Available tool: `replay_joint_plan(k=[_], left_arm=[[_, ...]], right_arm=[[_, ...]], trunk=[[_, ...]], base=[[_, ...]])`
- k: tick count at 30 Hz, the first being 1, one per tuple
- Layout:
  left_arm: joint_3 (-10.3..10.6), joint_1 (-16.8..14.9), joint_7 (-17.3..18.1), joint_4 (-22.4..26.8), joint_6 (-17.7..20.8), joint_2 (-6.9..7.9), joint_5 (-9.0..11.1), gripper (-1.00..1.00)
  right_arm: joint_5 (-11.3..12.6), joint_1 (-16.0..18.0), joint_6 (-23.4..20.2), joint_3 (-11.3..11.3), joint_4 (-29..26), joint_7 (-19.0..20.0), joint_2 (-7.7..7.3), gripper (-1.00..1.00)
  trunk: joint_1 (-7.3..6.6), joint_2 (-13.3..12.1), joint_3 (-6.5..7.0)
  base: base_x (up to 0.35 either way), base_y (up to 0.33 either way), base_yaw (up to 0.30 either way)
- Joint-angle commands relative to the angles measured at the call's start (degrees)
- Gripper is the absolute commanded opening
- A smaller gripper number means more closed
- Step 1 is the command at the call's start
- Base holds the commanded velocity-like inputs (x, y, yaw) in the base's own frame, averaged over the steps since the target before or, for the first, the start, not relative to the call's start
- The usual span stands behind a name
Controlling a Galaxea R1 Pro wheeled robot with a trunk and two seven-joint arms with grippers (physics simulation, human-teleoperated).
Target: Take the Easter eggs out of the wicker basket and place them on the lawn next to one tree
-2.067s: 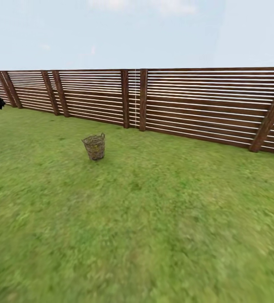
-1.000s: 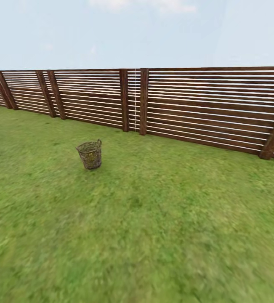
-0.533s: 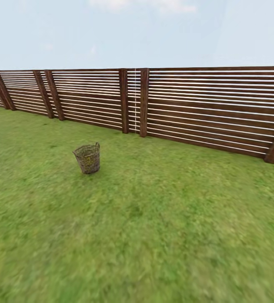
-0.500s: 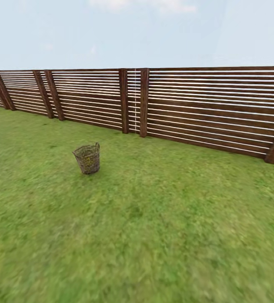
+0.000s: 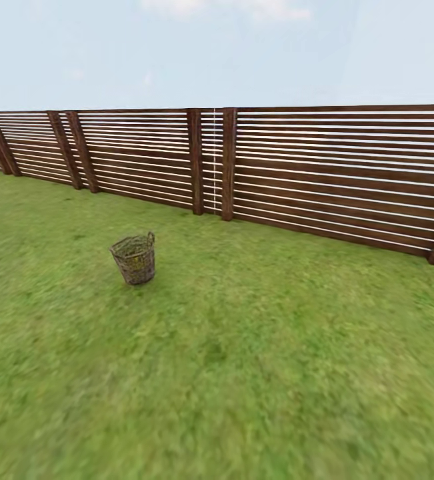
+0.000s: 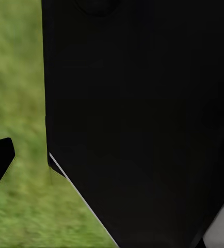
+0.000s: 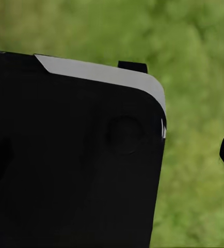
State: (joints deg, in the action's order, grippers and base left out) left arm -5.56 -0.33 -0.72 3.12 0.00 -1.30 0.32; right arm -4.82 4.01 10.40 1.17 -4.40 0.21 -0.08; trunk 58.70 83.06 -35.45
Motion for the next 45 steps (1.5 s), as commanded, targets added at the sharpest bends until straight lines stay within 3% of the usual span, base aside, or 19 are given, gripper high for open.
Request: replay_joint_plan(k=[1,45], left_arm=[[-0.41,-0.02,-0.07,0.01,0.0,-0.02,0.03,1.0],[-0.41,-0.02,-0.07,0.04,0.0,-0.02,0.03,1.0]], right_arm=[[-0.45,0.03,0.15,0.06,0.03,-0.04,0.02,1.0],[-0.45,0.03,0.24,0.04,0.23,-0.04,0.15,1.0]], trunk=[[0.03,0.02,-0.05],[0.03,0.02,0.47]], base=[[0.339,0.0,0.0],[0.339,0.0,0.0]])
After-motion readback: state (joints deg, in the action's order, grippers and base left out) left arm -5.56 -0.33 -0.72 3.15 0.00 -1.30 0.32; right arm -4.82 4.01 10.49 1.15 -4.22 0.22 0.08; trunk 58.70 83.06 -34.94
